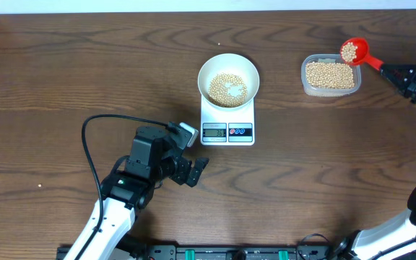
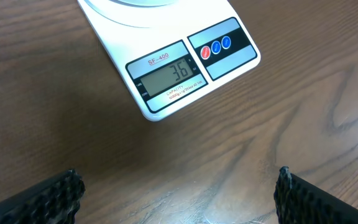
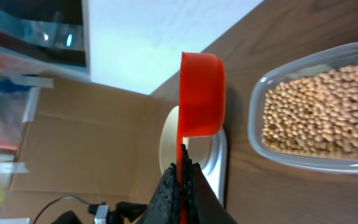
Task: Scoop item into bowl and weigh 50g on scale
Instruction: 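Lift the filled scoop and carry it over the bowl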
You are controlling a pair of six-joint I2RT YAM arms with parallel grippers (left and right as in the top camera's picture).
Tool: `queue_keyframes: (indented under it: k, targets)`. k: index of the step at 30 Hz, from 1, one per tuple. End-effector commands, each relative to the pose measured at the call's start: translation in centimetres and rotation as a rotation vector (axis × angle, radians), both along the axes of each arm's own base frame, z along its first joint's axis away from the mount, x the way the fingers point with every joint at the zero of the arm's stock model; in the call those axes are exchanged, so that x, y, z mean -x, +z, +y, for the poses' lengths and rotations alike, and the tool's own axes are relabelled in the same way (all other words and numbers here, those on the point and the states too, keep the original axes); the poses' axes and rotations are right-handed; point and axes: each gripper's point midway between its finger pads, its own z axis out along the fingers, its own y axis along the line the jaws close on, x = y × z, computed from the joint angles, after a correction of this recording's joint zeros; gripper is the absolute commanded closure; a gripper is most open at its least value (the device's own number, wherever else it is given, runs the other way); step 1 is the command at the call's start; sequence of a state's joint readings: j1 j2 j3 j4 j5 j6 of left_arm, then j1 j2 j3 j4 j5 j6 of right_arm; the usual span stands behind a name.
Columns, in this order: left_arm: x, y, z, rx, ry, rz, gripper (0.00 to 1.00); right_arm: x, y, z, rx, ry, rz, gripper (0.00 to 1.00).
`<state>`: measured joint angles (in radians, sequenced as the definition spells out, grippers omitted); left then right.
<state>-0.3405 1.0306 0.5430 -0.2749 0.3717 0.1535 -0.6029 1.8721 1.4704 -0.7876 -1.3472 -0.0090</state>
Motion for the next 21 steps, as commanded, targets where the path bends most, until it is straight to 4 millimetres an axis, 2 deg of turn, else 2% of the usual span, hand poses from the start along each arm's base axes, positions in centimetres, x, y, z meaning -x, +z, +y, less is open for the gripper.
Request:
queue_keyframes:
  k: [1,6,9,15,21]
  targets:
    - [0.0,0.0,0.0,0.005,0.008,0.006,0.00,0.2,1.5,1.4,-0.070,0.041,-0.022,0.99]
    - [0.0,0.0,0.0,0.005,0.007,0.006,0.00,-0.7,1.8,3.7,-0.101,0.086,0.014,0.99]
    - [0.0,0.0,0.0,0.005,0.008,0.006,0.00,-1.7,2.2,5.7,-0.109,0.127,0.021,0.99]
    - [0.0,0.0,0.0,0.005,0.008,0.006,0.00,-4.2,3.4,10.9,-0.097,0.198,0.021,0.99]
    - [0.0,0.0,0.0,0.005,0.008,0.006,0.00,-5.3,3.9,15.0,-0.067,0.238,0.004,0.99]
